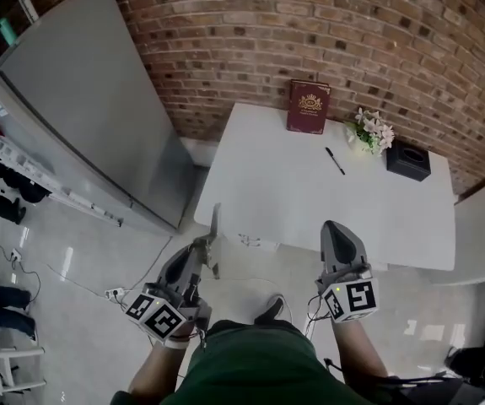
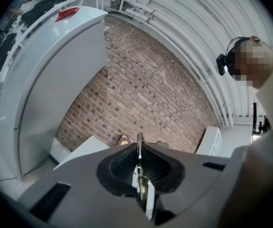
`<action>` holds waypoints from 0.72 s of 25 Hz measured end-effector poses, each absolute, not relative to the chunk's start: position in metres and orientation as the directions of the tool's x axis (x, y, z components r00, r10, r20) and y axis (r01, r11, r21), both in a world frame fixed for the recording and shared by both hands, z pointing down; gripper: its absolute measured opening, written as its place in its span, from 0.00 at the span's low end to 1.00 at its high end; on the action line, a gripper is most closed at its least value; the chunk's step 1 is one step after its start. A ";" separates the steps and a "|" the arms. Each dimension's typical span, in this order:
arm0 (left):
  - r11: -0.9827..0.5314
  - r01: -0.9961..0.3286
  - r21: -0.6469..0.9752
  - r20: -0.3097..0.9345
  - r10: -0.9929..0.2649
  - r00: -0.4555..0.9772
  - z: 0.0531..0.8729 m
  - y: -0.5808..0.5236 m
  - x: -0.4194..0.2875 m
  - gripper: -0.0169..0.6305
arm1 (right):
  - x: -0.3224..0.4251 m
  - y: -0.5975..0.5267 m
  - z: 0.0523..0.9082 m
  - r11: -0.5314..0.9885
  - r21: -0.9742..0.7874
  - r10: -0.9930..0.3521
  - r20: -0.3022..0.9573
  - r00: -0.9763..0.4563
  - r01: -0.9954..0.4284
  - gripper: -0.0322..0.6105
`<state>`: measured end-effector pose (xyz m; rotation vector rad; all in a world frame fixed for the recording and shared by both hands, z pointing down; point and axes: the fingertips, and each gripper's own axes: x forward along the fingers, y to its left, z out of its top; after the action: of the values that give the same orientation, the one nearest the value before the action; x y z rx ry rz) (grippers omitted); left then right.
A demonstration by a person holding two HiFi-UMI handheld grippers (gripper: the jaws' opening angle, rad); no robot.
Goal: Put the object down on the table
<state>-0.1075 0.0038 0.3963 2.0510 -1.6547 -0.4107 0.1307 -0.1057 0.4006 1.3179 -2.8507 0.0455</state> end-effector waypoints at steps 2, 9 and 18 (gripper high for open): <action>-0.155 -0.835 0.528 0.058 -0.974 0.218 0.395 -0.012 -0.103 0.05 | 0.135 -0.123 0.402 0.652 -0.035 -0.758 0.015 -0.652 -0.758 0.05; -0.149 -0.850 0.506 0.070 -0.975 0.212 0.398 -0.058 -0.101 0.05 | 0.149 -0.158 0.407 0.635 -0.045 -0.771 0.028 -0.636 -0.771 0.05; -0.223 -0.867 0.446 0.078 -0.955 0.286 0.425 -0.133 -0.131 0.05 | 0.154 -0.192 0.409 0.513 0.000 -0.857 0.050 -0.513 -0.858 0.05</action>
<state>-0.1306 -0.1333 0.4254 2.1579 -1.6374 -0.2965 0.1539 -0.1919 0.4088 1.5279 -2.6945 0.0382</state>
